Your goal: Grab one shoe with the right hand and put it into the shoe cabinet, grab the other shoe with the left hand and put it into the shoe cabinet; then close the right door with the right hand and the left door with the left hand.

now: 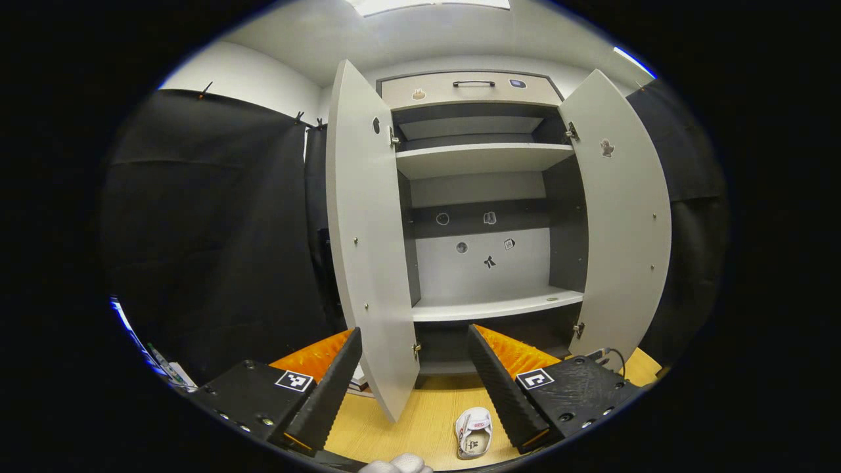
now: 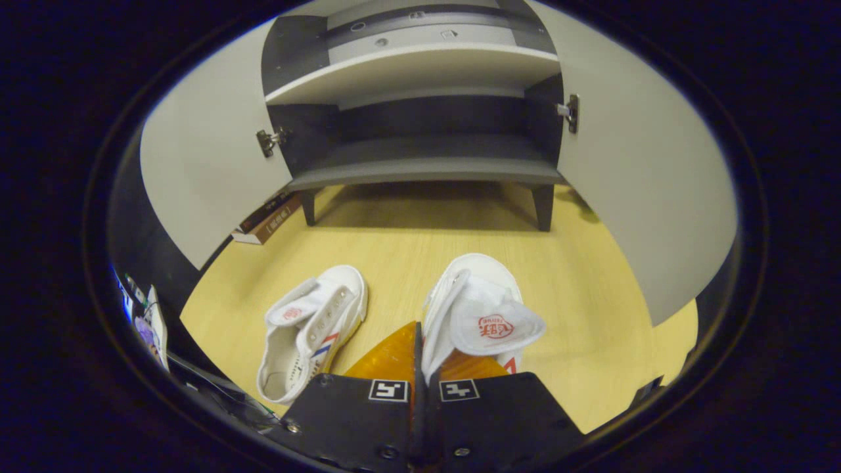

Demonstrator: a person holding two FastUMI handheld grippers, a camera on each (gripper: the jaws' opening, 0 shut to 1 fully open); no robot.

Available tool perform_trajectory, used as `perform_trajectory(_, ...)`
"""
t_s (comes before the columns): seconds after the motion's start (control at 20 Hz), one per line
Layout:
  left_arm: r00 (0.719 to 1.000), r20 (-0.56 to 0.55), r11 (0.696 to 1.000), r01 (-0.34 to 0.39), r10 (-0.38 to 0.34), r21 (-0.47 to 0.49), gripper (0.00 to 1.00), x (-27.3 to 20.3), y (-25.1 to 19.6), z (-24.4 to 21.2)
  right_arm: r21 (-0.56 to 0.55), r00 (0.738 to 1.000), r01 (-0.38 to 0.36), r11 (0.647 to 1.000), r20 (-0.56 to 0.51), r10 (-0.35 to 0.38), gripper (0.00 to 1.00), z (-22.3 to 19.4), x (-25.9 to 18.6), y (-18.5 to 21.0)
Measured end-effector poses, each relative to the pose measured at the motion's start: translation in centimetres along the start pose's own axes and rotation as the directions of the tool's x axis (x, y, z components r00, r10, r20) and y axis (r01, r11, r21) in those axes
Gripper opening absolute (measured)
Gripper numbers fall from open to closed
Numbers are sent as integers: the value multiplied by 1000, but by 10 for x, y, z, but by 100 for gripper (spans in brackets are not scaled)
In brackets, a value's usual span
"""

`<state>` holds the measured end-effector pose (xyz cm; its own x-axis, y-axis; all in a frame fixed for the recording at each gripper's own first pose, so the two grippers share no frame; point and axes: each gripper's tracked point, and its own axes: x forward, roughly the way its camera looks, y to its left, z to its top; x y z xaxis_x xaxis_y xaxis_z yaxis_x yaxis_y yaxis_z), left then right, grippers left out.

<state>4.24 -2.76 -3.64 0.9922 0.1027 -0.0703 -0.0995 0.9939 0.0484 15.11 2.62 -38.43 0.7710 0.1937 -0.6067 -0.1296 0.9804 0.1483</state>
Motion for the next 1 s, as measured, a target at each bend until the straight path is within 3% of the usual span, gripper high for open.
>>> perform_trajectory(0.25,1000,6,1000,9,-9,7,96,-5,-3,-9,-55,983,-26,998,180,35,4,113,-60,18)
perform_trajectory(0.3,1000,4,1000,10,-10,2,100,-5,-4,-11,-64,976,-25,998,216,39,4,138,-70,21)
perform_trajectory(0.55,1000,-6,999,-19,19,-28,96,-9,5,-23,-87,924,-23,996,378,54,5,263,-98,38)
perform_trajectory(0.7,999,-10,998,-45,45,-43,100,-9,7,-24,-112,893,15,994,448,38,4,336,-95,35)
perform_trajectory(0.8,998,-4,997,-68,68,-47,96,-9,12,-22,-113,881,20,993,471,36,4,377,-82,38)
perform_trajectory(1.0,994,1,993,-109,109,-43,96,-9,17,-21,-108,884,62,992,467,-5,4,442,-35,29)
